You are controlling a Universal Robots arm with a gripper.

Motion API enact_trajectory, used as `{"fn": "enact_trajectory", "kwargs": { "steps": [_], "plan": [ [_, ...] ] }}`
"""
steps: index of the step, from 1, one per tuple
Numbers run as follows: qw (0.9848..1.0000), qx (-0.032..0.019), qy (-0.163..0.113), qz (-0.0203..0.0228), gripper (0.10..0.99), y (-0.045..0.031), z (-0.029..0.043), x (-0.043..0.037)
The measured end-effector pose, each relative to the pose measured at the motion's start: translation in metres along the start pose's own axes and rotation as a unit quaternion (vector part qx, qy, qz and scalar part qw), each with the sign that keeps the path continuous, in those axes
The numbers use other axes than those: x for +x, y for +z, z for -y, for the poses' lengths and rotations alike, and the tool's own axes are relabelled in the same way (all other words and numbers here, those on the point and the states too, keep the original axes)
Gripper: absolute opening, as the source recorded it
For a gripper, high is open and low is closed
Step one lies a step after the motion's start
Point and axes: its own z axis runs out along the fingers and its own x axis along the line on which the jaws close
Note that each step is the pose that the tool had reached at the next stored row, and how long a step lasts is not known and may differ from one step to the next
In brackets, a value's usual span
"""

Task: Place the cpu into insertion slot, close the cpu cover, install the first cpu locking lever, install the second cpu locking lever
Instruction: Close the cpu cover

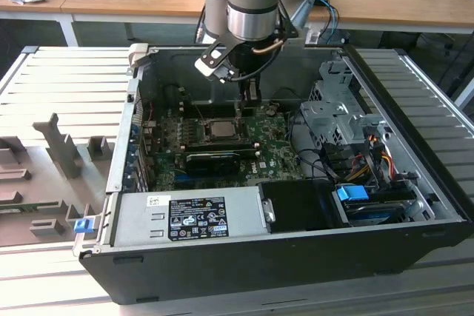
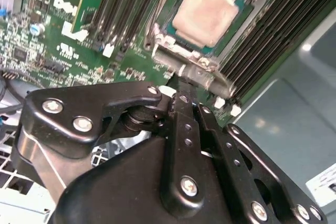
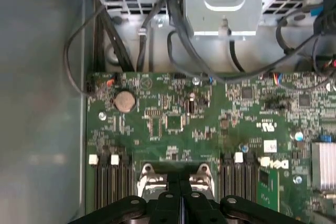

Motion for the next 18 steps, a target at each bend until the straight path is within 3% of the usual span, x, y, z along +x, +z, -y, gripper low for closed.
{"fn": "enact_trajectory", "kwargs": {
  "steps": [5, 10, 18],
  "plan": [
    [1.0, 0.0, 0.0, 0.0001, 0.106, 0.0006, 0.0152, -0.0001],
    [1.0, 0.0001, 0.0, 0.0001, 0.106, 0.004, 0.0197, -0.0002],
    [1.0, 0.0, 0.0, 0.0, 0.106, 0.0041, 0.0344, -0.0003]
  ]
}}
